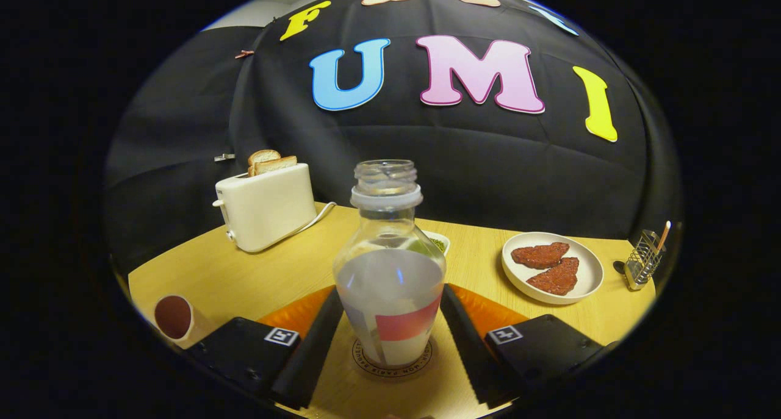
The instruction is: Take the bottle from table, then pour the juice into the cup, finally place the bottle on the coaster
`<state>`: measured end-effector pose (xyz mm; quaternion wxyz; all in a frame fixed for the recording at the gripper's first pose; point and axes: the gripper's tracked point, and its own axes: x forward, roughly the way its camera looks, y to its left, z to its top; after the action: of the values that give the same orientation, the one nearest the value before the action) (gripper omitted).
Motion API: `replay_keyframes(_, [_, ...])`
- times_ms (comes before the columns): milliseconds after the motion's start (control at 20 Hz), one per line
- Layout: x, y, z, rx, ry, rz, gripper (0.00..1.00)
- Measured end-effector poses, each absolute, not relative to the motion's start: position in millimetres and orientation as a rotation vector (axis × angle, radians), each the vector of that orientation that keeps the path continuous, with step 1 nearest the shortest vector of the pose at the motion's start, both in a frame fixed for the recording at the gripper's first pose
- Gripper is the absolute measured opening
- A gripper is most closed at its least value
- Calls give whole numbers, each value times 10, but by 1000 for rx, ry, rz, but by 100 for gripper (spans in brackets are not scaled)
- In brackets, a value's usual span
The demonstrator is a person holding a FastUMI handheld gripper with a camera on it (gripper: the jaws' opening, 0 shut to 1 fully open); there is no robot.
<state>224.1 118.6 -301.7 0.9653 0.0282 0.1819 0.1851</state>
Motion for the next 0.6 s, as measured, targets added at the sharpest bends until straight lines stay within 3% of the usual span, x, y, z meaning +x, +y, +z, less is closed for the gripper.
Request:
replay_keyframes(50, [2215,1175,-3007,53,372,379,100])
replay_keyframes(600, [1364,562,-2384,-29,331,386,99])
